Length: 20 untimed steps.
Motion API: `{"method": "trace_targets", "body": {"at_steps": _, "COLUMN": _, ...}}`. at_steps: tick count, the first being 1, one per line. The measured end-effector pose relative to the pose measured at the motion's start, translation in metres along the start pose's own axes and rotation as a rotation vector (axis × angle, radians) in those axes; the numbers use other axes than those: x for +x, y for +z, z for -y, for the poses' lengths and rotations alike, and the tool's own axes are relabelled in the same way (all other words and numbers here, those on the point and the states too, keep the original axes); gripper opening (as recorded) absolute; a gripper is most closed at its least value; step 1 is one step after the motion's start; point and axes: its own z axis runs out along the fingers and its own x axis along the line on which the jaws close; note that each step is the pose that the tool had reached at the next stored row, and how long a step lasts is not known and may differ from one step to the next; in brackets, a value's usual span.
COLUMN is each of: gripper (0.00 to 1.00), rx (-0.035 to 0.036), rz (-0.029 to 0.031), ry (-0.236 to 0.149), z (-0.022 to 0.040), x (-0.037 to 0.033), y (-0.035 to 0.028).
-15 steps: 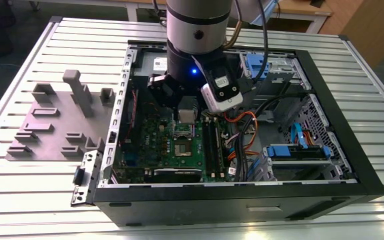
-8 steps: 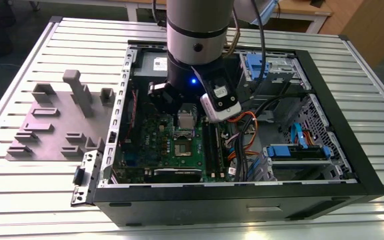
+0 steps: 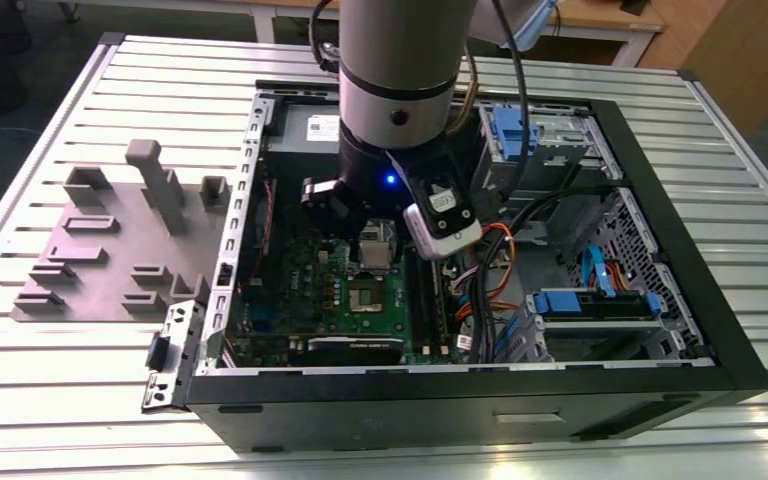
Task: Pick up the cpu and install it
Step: 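Place the cpu into insertion slot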
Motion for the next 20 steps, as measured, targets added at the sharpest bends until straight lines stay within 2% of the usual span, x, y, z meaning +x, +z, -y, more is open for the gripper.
{"method": "trace_targets", "body": {"at_steps": 5, "gripper": 0.47, "rx": -0.0001, "rz": 0.0000, "ry": 0.001, "z": 0.0002, "x": -0.0002, "y": 0.0088}}
{"method": "trace_targets", "body": {"at_steps": 9, "gripper": 0.47, "rx": 0.0000, "rz": -0.0011, "ry": 0.001, "z": 0.0004, "x": -0.0002, "y": 0.0111}}
{"method": "trace_targets", "body": {"at_steps": 20, "gripper": 0.47, "rx": 0.0001, "rz": -0.0011, "ry": 0.001, "z": 0.0004, "x": -0.0002, "y": 0.0113}}
